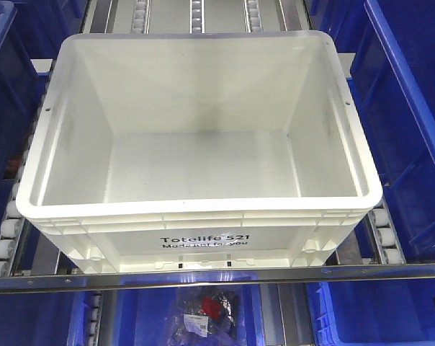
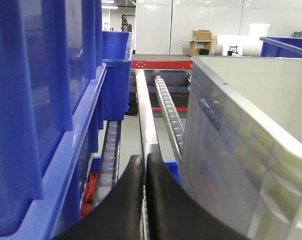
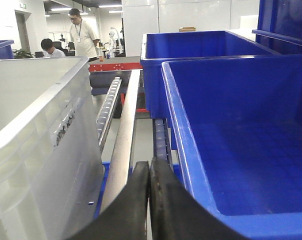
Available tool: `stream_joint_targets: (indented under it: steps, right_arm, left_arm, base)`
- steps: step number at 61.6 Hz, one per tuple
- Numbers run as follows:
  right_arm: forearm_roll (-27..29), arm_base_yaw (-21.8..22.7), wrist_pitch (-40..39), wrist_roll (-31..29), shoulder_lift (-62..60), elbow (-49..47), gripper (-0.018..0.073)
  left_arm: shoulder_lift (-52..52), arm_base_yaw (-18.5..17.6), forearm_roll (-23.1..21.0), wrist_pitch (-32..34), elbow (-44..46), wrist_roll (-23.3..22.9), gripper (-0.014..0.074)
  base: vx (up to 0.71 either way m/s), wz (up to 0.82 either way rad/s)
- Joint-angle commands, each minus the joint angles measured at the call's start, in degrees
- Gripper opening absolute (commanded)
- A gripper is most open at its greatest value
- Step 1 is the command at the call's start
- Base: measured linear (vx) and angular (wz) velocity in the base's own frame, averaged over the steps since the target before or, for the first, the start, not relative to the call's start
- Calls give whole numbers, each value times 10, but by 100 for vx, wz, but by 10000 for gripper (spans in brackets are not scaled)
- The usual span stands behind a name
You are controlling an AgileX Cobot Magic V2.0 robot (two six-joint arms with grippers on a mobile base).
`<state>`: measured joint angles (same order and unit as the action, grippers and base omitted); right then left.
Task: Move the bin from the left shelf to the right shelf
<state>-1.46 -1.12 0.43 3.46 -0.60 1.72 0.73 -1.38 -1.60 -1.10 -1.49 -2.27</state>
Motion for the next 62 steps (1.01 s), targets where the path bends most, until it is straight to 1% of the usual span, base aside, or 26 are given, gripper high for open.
stream_joint_targets:
  steps: [1,44,49,55,62]
  right_arm:
    - [-6,1,-44,-5,-5,9,-8]
    - [-6,1,-44,-5,-5,9,-8]
    - [-6,1,-44,-5,-5,9,-8]
    - [-9,1,-74,-6,-5,4,-8]
    - [-9,1,-62,-6,-5,-32,-8]
  left_arm:
    - [6,-2,-4,41,10,-4,-8]
    - [6,-2,-4,41,10,-4,-8]
    - [6,-2,-4,57,10,-4,-8]
    - [6,-2,-4,80,25,-4,-8]
    - [6,-2,-4,80,79,-4,-8]
  base:
    - [0,0]
    - [0,0]
    - [0,0]
    - [0,0]
    - [0,0]
